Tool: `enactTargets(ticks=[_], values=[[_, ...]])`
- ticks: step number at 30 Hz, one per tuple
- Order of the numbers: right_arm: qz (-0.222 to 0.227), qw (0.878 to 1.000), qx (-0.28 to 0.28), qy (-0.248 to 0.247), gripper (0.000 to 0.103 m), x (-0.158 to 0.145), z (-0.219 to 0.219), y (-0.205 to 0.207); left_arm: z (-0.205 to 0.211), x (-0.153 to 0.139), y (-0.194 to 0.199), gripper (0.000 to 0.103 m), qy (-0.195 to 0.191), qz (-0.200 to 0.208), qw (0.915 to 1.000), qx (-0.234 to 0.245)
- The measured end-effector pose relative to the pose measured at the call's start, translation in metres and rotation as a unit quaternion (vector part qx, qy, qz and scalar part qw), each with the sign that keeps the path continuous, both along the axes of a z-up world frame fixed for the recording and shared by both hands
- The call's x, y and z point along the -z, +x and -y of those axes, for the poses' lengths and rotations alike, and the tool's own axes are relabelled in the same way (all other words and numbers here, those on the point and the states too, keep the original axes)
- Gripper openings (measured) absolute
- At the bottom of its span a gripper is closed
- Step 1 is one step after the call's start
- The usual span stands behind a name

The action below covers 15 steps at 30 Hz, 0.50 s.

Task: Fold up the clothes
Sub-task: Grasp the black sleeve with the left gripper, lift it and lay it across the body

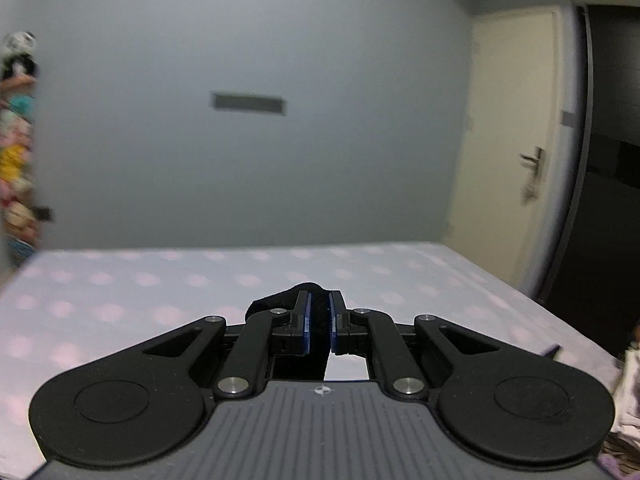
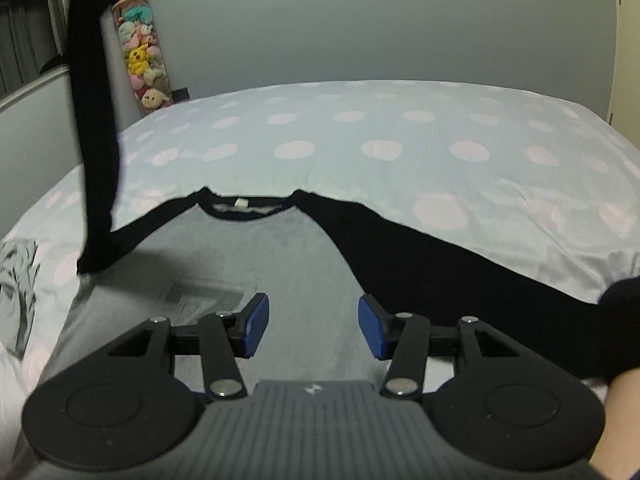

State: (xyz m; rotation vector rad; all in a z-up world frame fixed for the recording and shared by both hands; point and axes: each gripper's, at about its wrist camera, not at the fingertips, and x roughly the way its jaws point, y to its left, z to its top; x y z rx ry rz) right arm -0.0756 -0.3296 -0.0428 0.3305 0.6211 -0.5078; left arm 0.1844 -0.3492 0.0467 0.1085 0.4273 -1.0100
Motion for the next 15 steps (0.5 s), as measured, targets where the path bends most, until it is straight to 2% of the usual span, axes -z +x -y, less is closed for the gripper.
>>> enactTargets(ticks=[4,8,11,15], values=[[0.011,1.0,0.014,0.018,0.053,0.017,0.012,-0.002,0.056,0.058,-0.002,0.007,0.04,-0.033,0.9975,0.048],[-0.004,0.999,0.033,0.04,0.053,0.037,0.025,-0.003,0.099,0.127,-0.002,0.007,0.087,-0.072,0.9903,0.081],[-0.012,0.998,0.041,0.044,0.053,0.043,0.032,-0.003,0.121,0.172,-0.006,0.008,0.113,-0.107,0.9822,0.105],[-0.014,0.998,0.044,0.037,0.053,0.046,0.035,-0.002,0.129,0.21,-0.002,0.01,0.127,-0.146,0.9734,0.123]])
